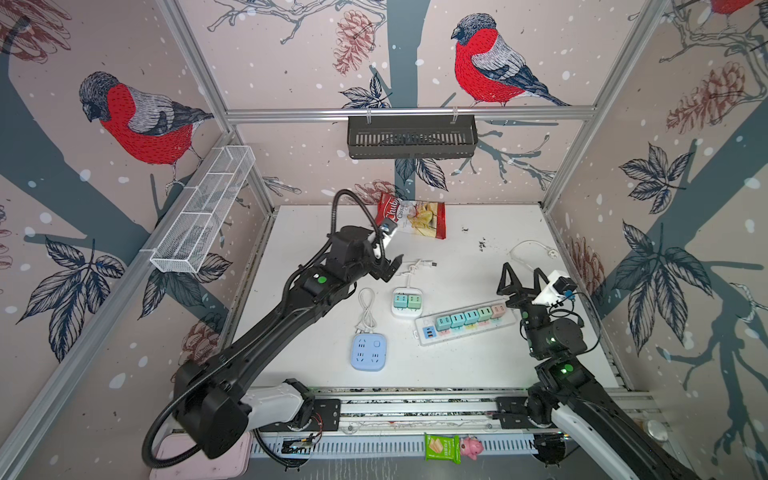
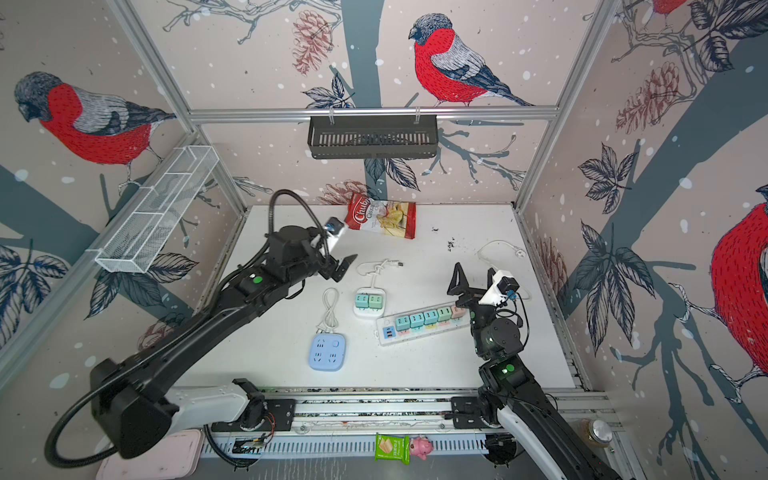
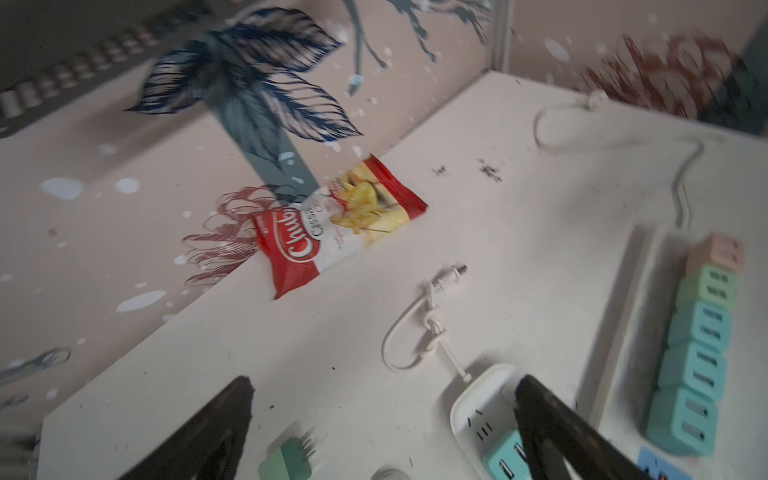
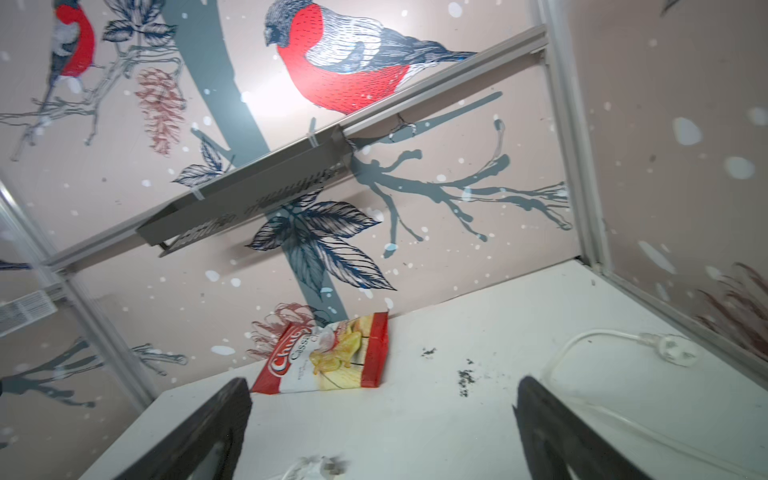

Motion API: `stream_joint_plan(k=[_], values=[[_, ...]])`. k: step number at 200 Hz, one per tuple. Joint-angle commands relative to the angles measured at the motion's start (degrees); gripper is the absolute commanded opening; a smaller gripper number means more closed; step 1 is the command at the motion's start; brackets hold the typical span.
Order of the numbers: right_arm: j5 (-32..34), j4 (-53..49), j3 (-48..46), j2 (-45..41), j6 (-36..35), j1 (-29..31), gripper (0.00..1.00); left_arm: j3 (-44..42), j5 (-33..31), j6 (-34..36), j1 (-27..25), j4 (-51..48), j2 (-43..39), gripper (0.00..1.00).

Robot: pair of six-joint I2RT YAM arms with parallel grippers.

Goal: Insert the plug
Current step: 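Open the left gripper to release the plugged-in teal adapter, then swing the right arm toward the loose mint adapter while the left arm withdraws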

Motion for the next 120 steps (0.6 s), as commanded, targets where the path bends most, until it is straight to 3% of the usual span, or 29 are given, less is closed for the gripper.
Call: stream_joint_plan(k=[1,15,28,43,55,70,77,98,120], values=[[-14.3,-1.9,2.5,2.0,3.8,0.7,1.00,-3.0,-8.0,-20.8,1.8,7.2,-4.7,0.98],[-17.6,-3.4,4.8,5.2,5.4,2.1,0.92,-7.4,-7.7,-25.6,3.3,8.5,-7.7,0.98],[-17.7,-5.1,7.3,9.3,5.7,5.8,0.87,-13.3,-12.6,-34.6,5.2,11.1,-10.6,0.98],[-11.3,-8.0,10.2,14.8,5.0,14.1,0.88,-18.7,-18.1,-41.4,8.6,10.7,-12.5,0.98],[-3.2,-8.1,11.3,19.0,4.2,23.9,0.92,-22.0,-24.3,-43.2,10.6,9.0,-13.5,0.98],[4.4,-7.9,13.5,25.1,3.7,34.3,0.93,-26.2,-31.7,-50.5,12.4,4.0,-16.7,0.97],[7.9,-8.9,15.1,28.0,3.7,38.4,0.93,-29.8,-32.1,-49.9,12.6,6.2,-20.0,0.97],[18.3,-12.8,20.5,36.8,5.1,49.6,0.95,-46.5,-32.2,-41.7,12.8,26.1,-32.4,0.97],[22.3,-15.9,24.1,45.4,8.1,56.7,0.97,-53.9,-34.2,-41.8,13.3,31.2,-41.8,0.97]])
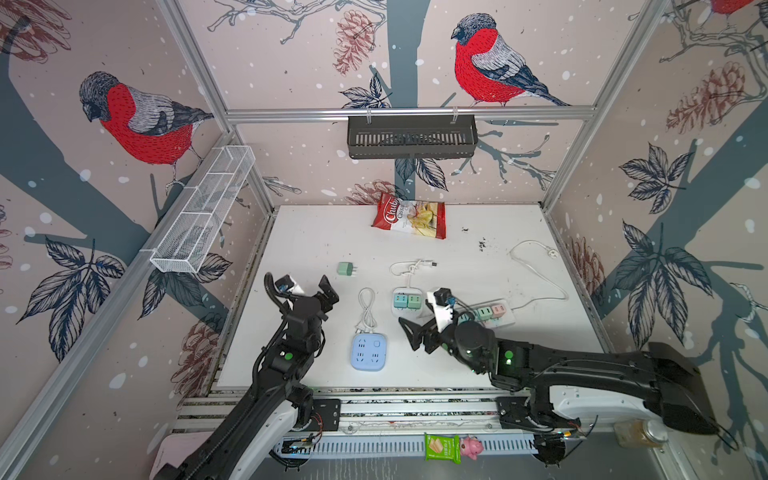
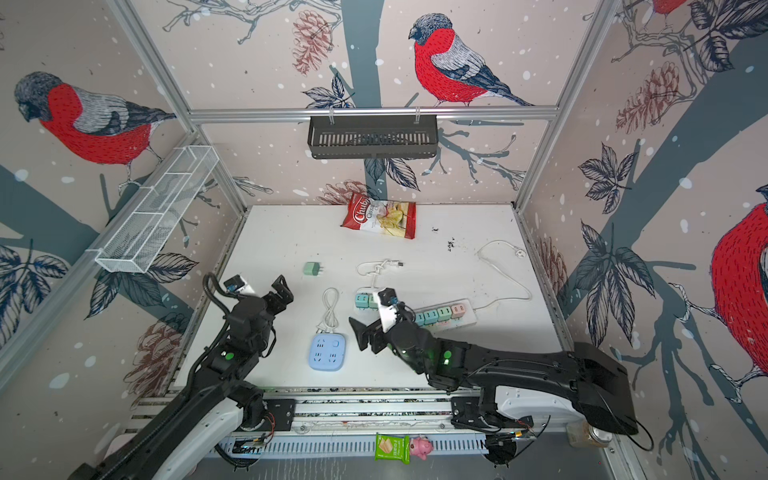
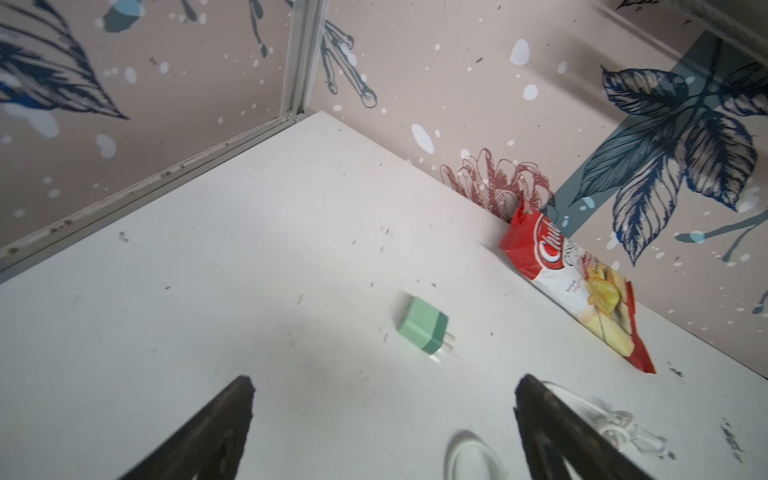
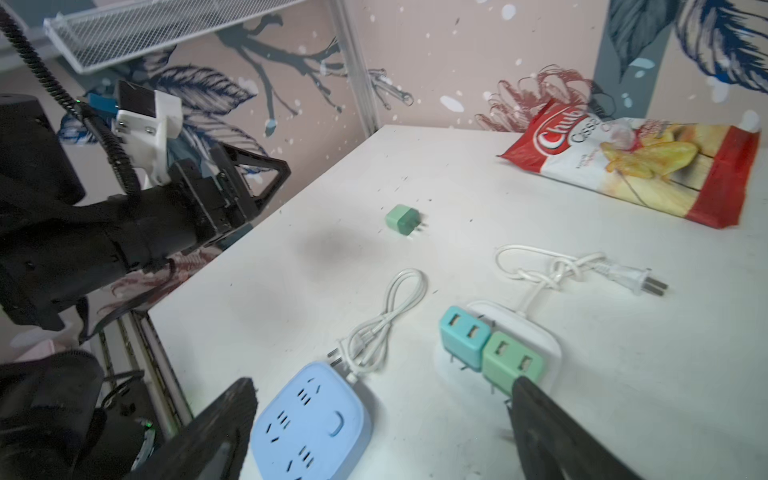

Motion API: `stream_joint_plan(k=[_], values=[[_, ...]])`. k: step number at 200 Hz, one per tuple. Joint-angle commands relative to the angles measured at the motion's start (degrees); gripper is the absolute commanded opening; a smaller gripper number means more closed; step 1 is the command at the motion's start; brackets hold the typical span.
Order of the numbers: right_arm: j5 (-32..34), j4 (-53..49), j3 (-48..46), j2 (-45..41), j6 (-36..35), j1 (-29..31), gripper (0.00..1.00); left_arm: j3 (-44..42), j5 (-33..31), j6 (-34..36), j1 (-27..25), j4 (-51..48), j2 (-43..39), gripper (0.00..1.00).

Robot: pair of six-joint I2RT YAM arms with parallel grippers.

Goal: Insert the plug
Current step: 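Swing the right arm toward the loose mint adapter while the left arm withdraws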

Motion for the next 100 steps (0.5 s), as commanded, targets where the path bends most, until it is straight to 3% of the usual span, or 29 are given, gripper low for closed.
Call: stream_joint_plan(k=[1,25,54,100], values=[[11.0,-5.0,3.1,6.6,3.6,5.4,0.97,-5.6,-5.6,-0.2,0.5,14.7,-6.8,0.97],[12.4,-13.0,9.1,15.7,8.9,10.6,0.98,-6.1,-7.3,0.5,0.9,15.6,-7.9,0.97],[16.1,-19.8,15.9,25.2,13.0,16.8,0.99,-5.0,-5.7,0.7,1.0,17.6,-3.0,0.97],[14.5,-22.9,21.6,35.9,16.7,17.9,1.00,-1.7,-5.8,0.6,1.0,14.5,2.0,0.97]])
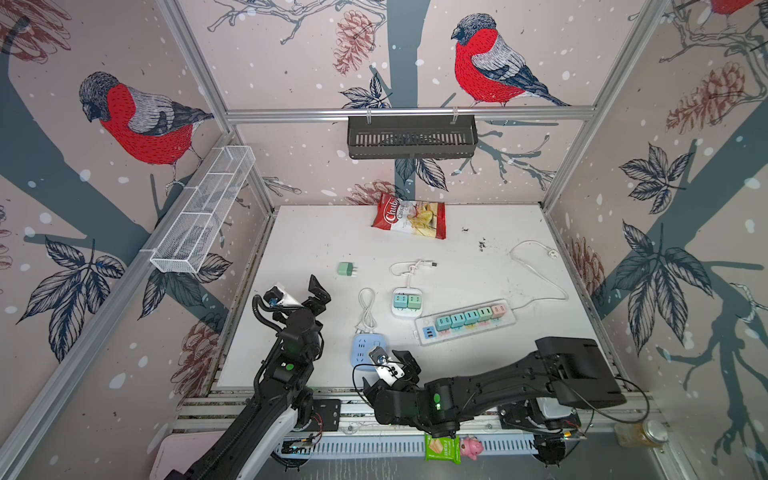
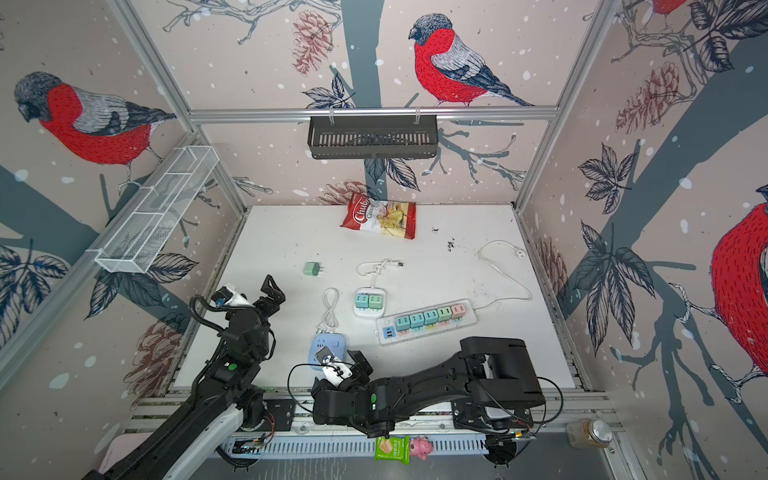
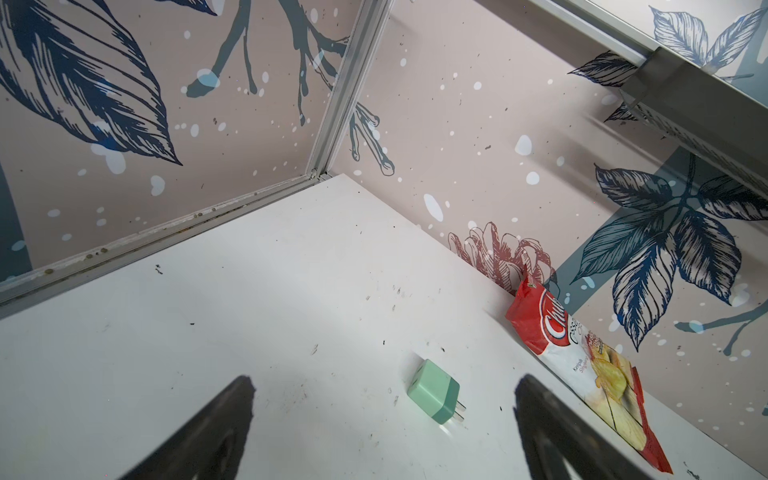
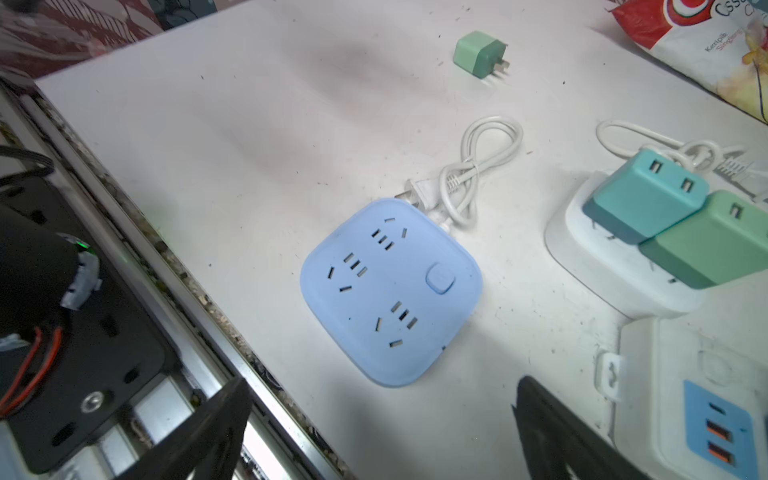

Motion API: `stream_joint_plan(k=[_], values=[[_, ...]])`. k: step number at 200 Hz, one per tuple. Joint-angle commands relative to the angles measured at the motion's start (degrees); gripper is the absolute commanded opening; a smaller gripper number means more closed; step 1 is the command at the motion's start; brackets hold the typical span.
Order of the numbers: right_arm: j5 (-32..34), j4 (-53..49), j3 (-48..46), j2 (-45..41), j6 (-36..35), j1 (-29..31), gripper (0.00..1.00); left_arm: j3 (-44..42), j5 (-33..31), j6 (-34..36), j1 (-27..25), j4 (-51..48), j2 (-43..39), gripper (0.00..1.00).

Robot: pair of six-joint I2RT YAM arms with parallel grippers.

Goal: Insert the plug
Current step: 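Swing the right arm toward the loose mint adapter while the left arm withdraws, then lower the right gripper onto the small mint adapter and close it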

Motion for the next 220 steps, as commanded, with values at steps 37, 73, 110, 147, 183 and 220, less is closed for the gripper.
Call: stream_joint_plan(k=[37,73,110,147,183,220], values=[[-1.8,-1.2,0.9,5.1,3.8,-3.9,1.00,-0.2,-0.7,-0.5,0.1,1.7,-2.6,0.97],[-3.4,-0.3,0.4,6.3,3.5,-6.7,1.00,-1.0,-1.2,-0.5,0.1,2.2,-4.5,0.97],[-3.3,-0.6,-1.3,5.7,4.9,-10.0,0.98,-0.9,-1.0,-0.6,0.2,2.5,-4.1,0.97],[-3.6,-0.8,-1.4,4.9,4.9,-12.3,0.93,-0.9,-1.0,-0.6,0.1,2.8,-3.5,0.97],[-2.0,-2.2,2.1,0.8,0.8,-10.6,0.93,-0.9,-1.8,-1.0,0.2,2.6,-3.3,0.97],[-5.6,1.6,7.0,-1.1,-7.8,-13.4,0.92,-0.9,-1.1,-5.0,3.3,0.2,-1.7,0.97]])
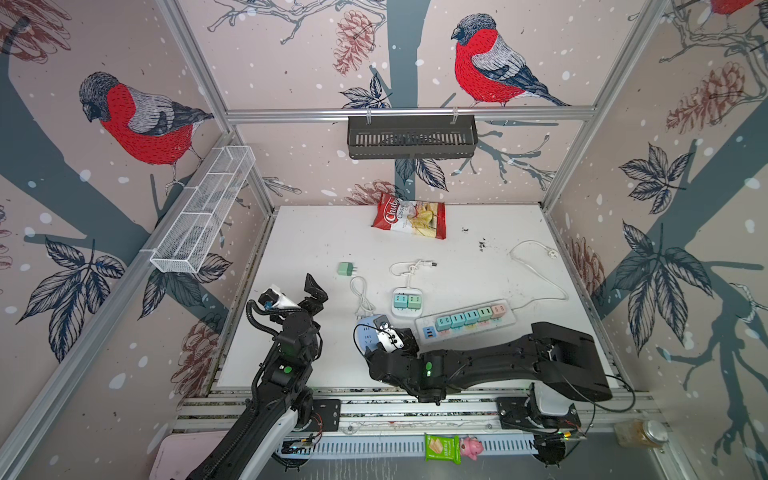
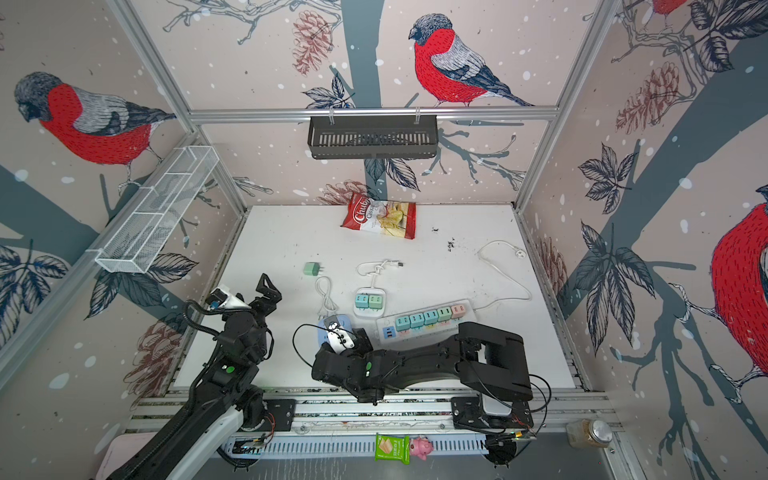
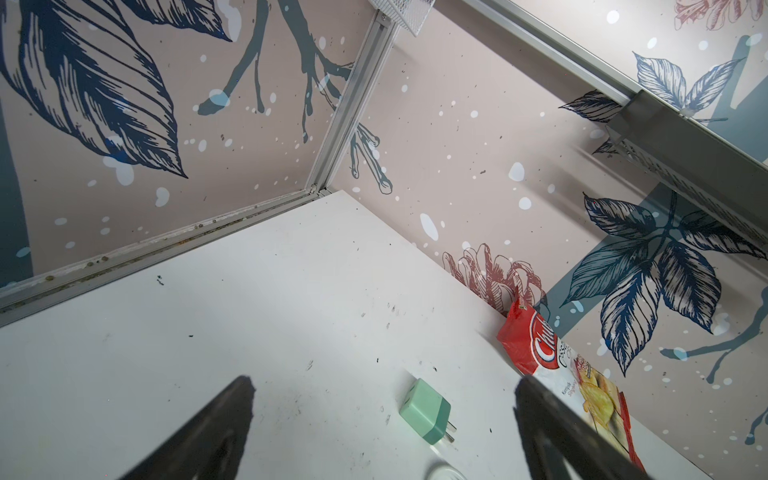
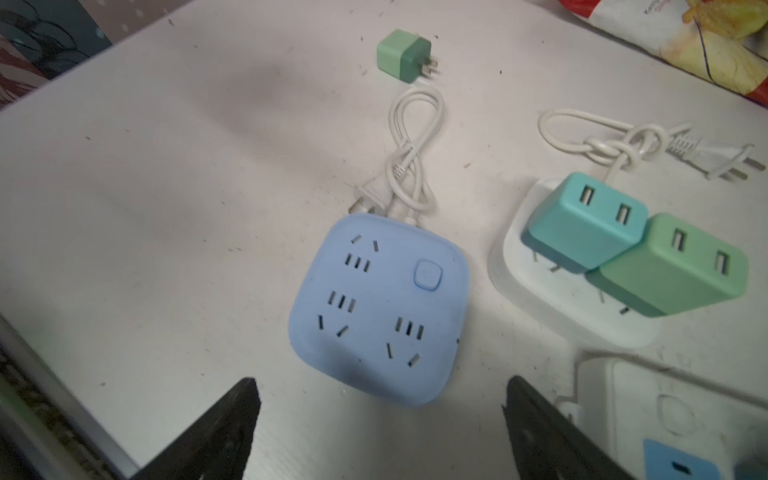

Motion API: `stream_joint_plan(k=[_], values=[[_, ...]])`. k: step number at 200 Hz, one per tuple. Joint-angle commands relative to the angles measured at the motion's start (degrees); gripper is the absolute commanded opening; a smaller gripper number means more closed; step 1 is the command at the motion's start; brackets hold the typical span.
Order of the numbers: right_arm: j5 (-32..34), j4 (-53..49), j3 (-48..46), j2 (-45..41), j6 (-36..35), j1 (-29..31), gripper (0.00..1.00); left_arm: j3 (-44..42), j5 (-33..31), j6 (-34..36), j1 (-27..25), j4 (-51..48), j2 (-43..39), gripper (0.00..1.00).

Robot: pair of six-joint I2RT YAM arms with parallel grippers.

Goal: Insert the plug
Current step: 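Lower the right gripper onto the small mint adapter and close it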

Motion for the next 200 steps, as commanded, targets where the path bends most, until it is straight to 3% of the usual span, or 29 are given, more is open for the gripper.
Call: stream_joint_plan(k=[1,67,144,200], values=[[-2.0,2.6,2.7,-0.1,-6.7,-2.5,0.92,0.0,-0.1,-3.7,2.3,-0.2,0.8,0.97],[-18.7,3.2,20.5,14.6,-15.8,-17.4,0.86,0.8,8.1,-9.4,12.4,-3.3,6.2,0.97],[-26.1,-10.4,57.1,41.6,-21.0,-26.1,0.88,0.4,8.7,-9.3,12.7,-2.0,5.9,0.97],[-32.6,-11.8,69.4,52.2,-23.7,-29.2,1.00,0.2,9.7,-9.3,12.7,-1.2,6.2,0.97]])
